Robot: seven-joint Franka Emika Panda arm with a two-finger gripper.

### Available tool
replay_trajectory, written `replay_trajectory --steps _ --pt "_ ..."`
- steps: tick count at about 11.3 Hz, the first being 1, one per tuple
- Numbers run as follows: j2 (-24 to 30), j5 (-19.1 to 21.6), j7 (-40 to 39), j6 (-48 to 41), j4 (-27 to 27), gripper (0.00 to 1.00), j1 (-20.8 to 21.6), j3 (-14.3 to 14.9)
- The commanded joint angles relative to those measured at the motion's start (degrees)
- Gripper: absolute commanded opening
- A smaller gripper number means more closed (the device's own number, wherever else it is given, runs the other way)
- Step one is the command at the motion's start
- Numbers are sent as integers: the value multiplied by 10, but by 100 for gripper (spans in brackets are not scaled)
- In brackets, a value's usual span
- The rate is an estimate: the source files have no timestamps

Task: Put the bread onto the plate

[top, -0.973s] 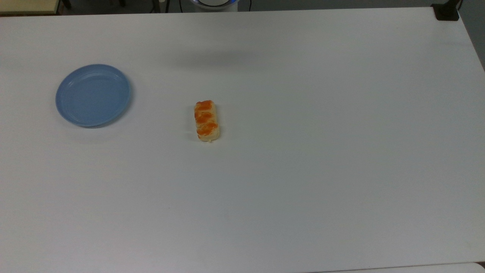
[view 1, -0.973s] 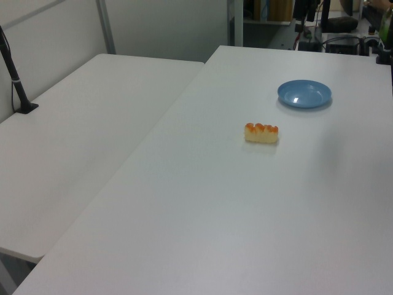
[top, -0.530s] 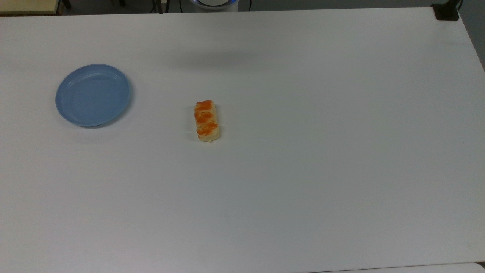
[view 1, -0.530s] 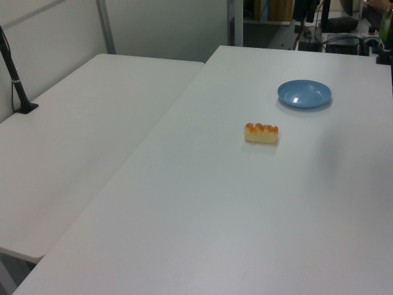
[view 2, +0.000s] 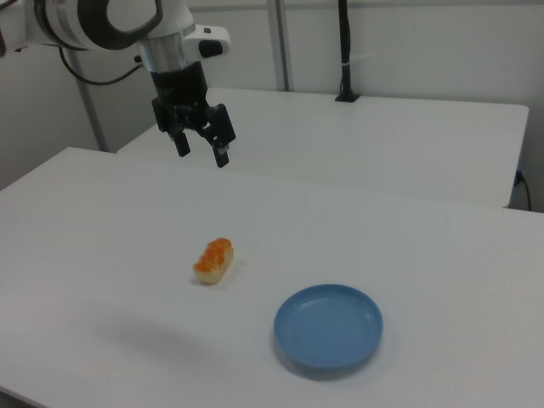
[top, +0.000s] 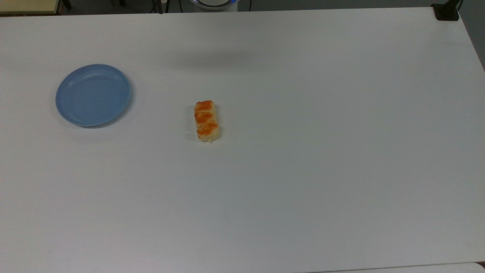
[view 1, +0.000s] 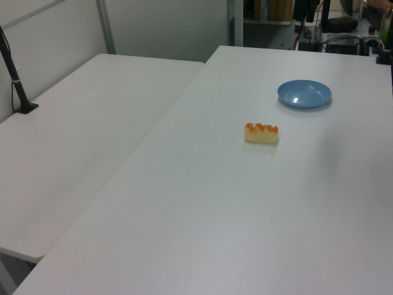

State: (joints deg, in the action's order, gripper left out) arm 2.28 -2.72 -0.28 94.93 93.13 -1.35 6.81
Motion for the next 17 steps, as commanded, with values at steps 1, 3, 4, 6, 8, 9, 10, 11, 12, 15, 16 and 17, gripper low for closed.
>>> replay_trajectory --steps 1,3,4,6,8,9,10,11,12,15,16,17 --pt "2 10 -14 -3 -1 100 9 11" --pt "1 10 -15 -3 -1 100 9 11" --pt "2 10 -15 -4 -1 100 9 12" --pt "4 9 -14 -7 -1 100 9 12" --pt "2 9 -8 -7 -1 100 10 12" --pt "2 9 -7 -8 -1 100 10 11" --pt "2 9 -12 -7 -1 100 10 9" --pt "1 9 -15 -6 -1 100 10 10" --pt "2 8 -22 -7 -1 100 8 10" --pt "1 9 -38 -7 -1 100 8 10" --pt "0 9 -38 -7 -1 100 9 9" --pt "-1 5 -38 -7 -1 100 10 9"
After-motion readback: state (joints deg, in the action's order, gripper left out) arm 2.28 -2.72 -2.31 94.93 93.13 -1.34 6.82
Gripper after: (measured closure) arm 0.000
